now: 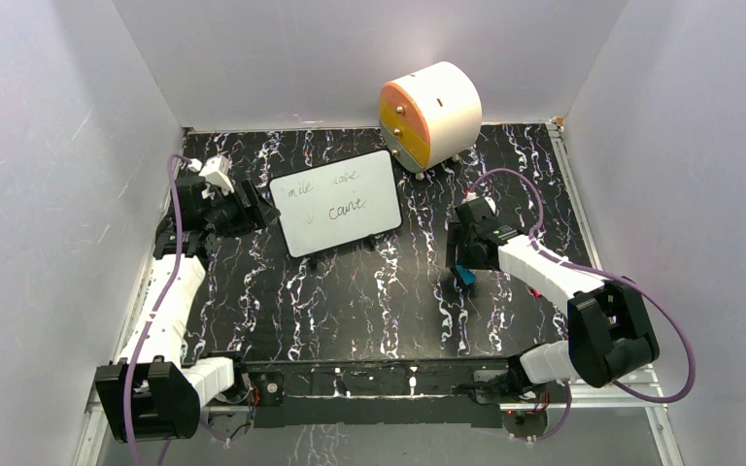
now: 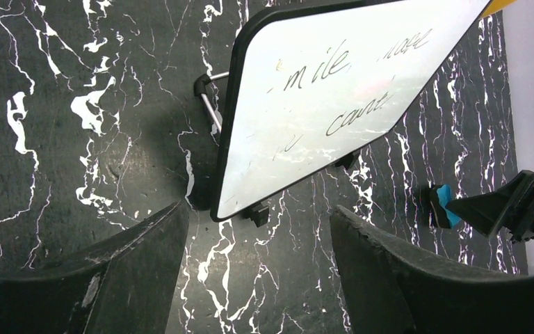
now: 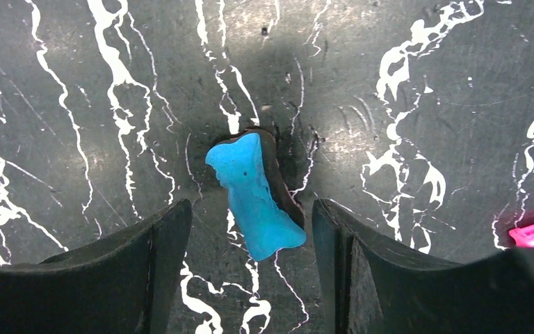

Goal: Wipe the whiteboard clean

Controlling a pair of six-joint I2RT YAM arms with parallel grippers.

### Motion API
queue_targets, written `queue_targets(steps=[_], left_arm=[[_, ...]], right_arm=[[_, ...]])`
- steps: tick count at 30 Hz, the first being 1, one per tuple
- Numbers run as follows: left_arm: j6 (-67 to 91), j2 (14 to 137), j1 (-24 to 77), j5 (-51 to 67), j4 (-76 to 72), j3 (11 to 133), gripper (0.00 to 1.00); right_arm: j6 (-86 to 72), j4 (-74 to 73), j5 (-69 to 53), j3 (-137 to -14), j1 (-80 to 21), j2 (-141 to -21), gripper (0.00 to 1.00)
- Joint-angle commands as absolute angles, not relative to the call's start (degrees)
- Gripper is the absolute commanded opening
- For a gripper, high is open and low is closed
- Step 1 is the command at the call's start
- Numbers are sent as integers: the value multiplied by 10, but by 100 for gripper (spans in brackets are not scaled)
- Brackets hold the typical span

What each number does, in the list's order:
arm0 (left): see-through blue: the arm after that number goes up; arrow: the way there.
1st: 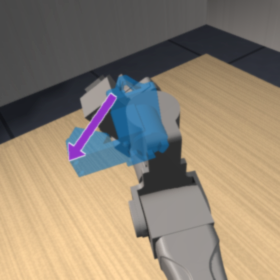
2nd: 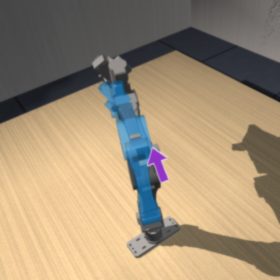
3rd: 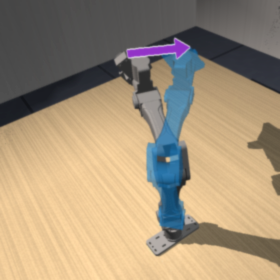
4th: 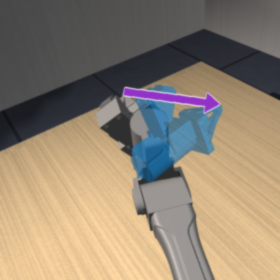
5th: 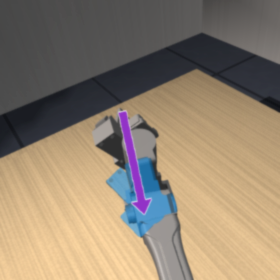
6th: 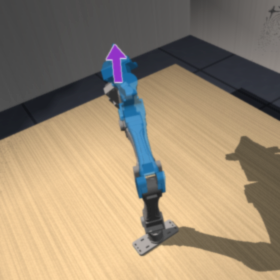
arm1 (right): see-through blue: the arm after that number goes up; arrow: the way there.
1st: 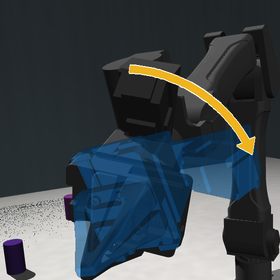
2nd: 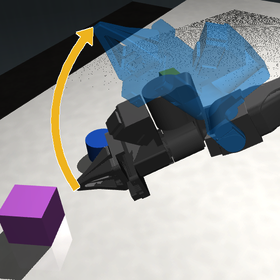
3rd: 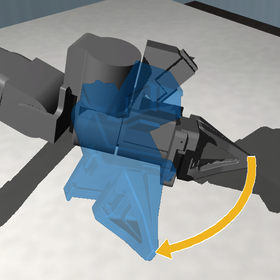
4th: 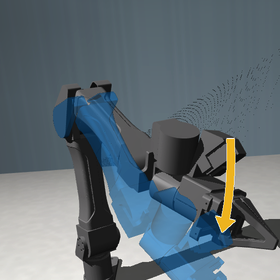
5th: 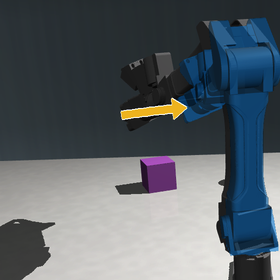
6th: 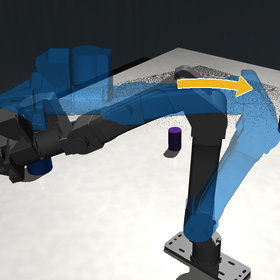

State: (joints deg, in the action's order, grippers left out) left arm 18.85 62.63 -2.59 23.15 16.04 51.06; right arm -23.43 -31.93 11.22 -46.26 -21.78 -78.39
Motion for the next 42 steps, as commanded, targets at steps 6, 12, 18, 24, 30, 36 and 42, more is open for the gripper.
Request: queue_targets(steps=[6, 12, 18, 24, 30, 36, 42], left_arm=[[182, 626, -24, 248, 173, 526, 74], [180, 636, -24, 249, 171, 529, 74], [178, 645, -24, 248, 168, 532, 74], [177, 650, -24, 245, 165, 535, 74], [176, 653, -24, 235, 142, 524, 76], [206, 653, -24, 201, 34, 483, 78], [209, 666, -24, 235, -127, 426, 78]], right_arm=[[-219, -322, 76, -476, -216, -817, 61], [-224, -323, 74, -475, -216, -815, 53], [-217, -315, 64, -479, -216, -822, 54], [-217, -301, 68, -486, -216, -846, 36], [-218, -296, 87, -490, -216, -820, 24], [-194, -258, 36, -489, -216, -773, 25], [-176, -213, -40, -489, -217, -748, 27]])
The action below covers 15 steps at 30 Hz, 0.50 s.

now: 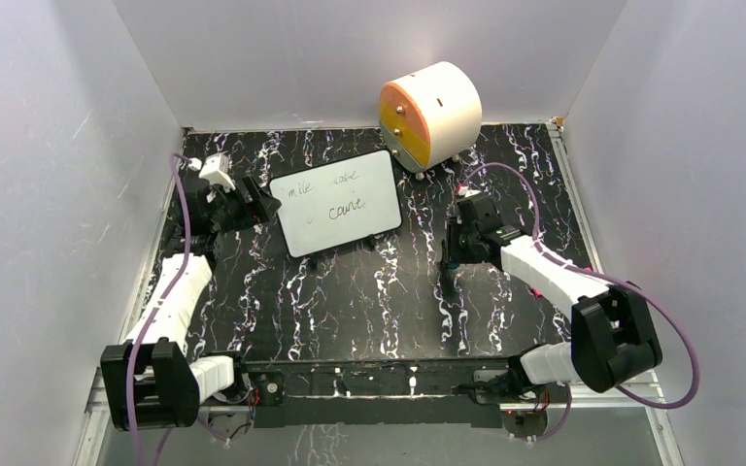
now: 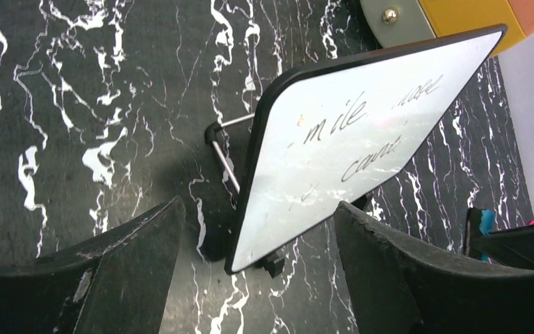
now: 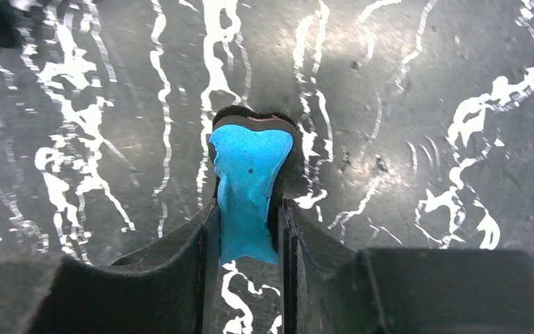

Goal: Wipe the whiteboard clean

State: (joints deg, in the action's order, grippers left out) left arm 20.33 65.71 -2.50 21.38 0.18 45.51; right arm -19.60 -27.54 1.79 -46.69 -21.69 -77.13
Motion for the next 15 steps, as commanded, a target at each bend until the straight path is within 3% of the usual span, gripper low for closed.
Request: queue_targets(steps=[1, 6, 15], left_arm=[[208, 670, -24, 241, -143, 420, 77], [211, 709, -24, 288, -202, 406, 66], [213, 721, -24, 330, -267, 375, 49]], right_arm=[[-175, -208, -49, -489, -216, -745, 28], [-169, -197, -64, -493, -217, -741, 30], [-202, -259, 32, -482, -223, -802, 36]])
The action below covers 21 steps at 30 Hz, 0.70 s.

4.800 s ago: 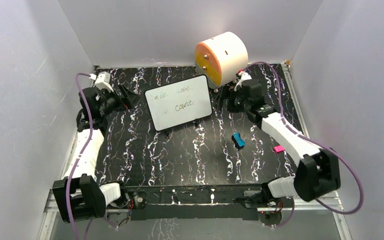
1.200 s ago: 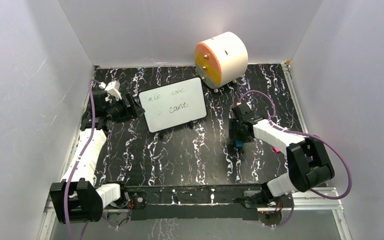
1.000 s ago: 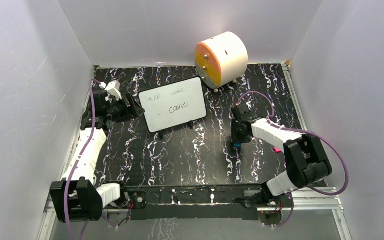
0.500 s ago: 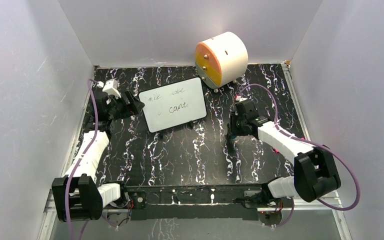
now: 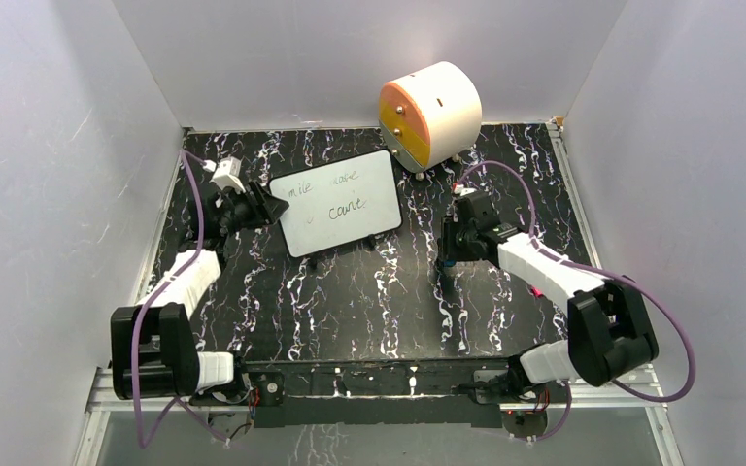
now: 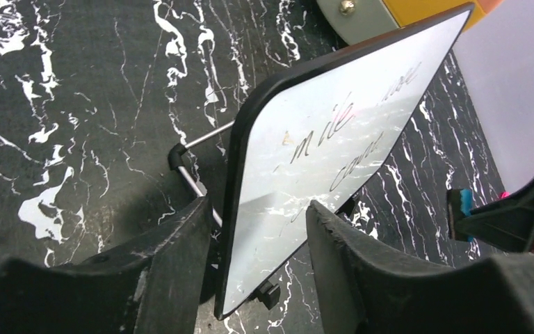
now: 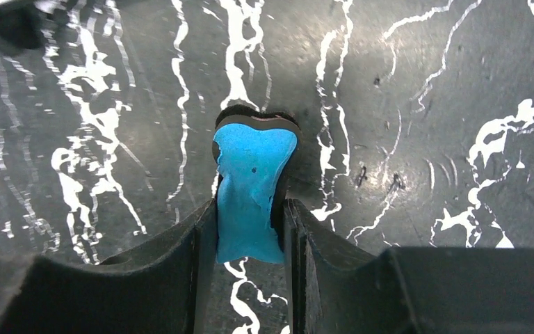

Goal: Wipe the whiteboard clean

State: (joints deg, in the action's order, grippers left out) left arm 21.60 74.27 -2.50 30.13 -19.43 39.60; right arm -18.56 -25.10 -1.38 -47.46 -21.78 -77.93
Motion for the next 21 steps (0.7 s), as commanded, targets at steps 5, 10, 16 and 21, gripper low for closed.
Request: queue_targets(steps=[5, 10, 16, 21], left_arm=[[229, 733, -24, 310, -377, 325, 43], [241, 768, -24, 333, -477, 294, 37], [218, 769, -26, 366, -523, 272, 35], [226, 770, -33, 364, -551, 259, 33]], right_arm=[[-218, -245, 37, -477, -227, -822, 39], [-220, -254, 55, -488, -230, -844, 48], [-211, -264, 82, -509, -230, -861, 57], [-203, -263, 78, -522, -232, -881, 48]])
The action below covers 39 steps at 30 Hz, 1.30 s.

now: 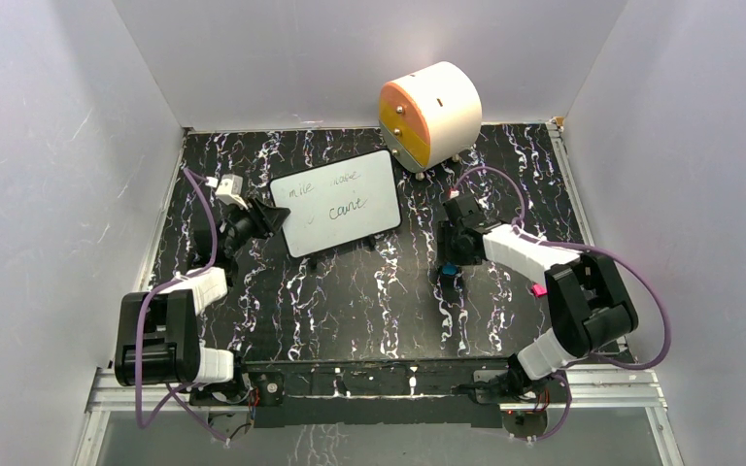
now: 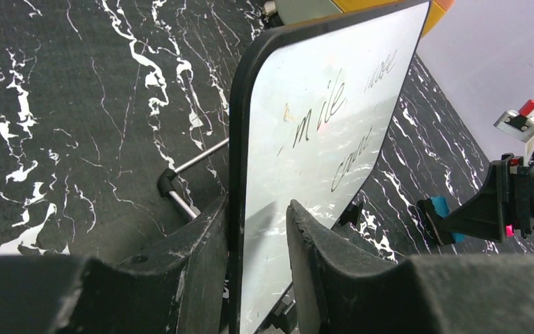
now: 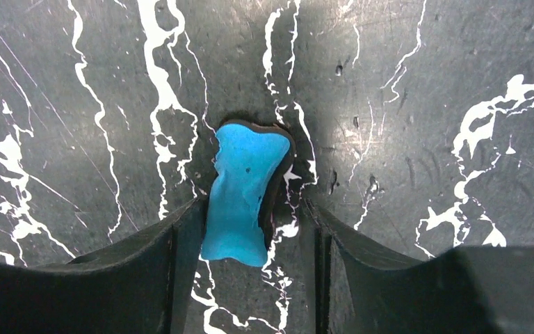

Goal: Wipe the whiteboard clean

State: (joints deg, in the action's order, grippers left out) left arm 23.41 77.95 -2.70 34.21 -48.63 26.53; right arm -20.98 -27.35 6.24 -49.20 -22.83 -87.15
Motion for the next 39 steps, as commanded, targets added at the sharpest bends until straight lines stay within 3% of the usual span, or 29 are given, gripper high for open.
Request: queue_targets(steps=[1, 7, 15, 23, 28, 39], left_arm=[[226, 769, -33, 364, -554, 257, 33], [232, 772, -34, 364, -561, 254, 33], [233, 779, -34, 364, -568, 250, 28], [209, 810, -44, 411, -576, 255, 11], [221, 837, -69, 490, -599, 271, 0], [244, 877, -91, 587, -622, 302, 0]], right_arm=[[-203, -262, 76, -522, -232, -881, 47], [-206, -257, 72, -527, -234, -892, 50], [-219, -241, 84, -525, -236, -903, 33], [-192, -227, 79, -528, -239, -898, 23], [-175, -213, 68, -538, -240, -874, 23], [-150, -148, 24, -591, -282, -836, 24]])
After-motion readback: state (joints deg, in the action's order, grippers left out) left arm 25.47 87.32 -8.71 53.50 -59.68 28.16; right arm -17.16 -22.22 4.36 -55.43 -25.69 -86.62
